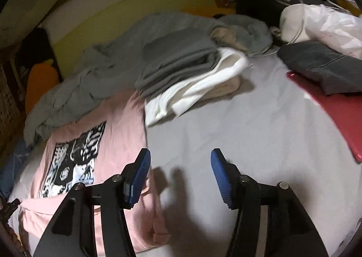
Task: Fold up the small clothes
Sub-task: 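Lift the hem with both grippers and fold it over the printed graphic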
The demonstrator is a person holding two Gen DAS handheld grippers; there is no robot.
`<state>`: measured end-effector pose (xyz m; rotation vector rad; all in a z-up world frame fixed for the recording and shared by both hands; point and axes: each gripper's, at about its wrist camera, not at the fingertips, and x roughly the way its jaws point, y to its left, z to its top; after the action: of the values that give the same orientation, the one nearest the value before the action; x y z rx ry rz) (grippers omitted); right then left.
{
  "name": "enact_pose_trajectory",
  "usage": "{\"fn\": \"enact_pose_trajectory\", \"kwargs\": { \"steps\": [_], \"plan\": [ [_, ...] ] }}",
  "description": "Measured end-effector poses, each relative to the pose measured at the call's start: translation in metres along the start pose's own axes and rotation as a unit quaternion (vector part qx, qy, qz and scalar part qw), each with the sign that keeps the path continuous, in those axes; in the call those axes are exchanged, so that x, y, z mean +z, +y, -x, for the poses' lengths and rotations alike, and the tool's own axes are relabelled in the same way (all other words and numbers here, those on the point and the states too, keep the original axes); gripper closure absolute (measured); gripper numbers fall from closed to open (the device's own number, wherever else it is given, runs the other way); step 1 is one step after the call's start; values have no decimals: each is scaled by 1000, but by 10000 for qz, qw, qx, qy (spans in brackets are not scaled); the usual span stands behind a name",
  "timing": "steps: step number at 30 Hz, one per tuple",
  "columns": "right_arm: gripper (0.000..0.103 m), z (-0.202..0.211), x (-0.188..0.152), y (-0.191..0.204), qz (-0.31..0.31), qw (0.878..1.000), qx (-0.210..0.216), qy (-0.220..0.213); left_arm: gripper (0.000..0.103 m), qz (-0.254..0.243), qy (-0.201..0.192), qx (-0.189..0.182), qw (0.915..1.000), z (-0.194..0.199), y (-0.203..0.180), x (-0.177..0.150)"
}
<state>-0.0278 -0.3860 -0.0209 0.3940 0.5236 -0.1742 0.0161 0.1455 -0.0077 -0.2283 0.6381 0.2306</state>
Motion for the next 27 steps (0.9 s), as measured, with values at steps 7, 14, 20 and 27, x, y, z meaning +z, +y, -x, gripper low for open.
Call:
{"fn": "enact_pose_trajectory", "kwargs": {
  "steps": [7, 14, 20, 27],
  "plan": [
    [46, 13, -16, 56, 1321, 9735, 1748, 654, 55, -1806, -321, -755, 9801, 33, -68, -14],
    [46, -8, -89, 138, 3283, 9251, 1045, 1598, 55, -2042, 338, -1237, 9705, 19, -99, -37],
    [57, -38, -63, 150, 2928, 9350, 777, 1842, 76, -2046, 1173, -1229, 9640, -11, -115, -59],
    [71, -66, -29, 150, 2516, 9603, 500, 1098, 75, -2183, 995, -1110, 9644, -10, -119, -64]
  ]
}}
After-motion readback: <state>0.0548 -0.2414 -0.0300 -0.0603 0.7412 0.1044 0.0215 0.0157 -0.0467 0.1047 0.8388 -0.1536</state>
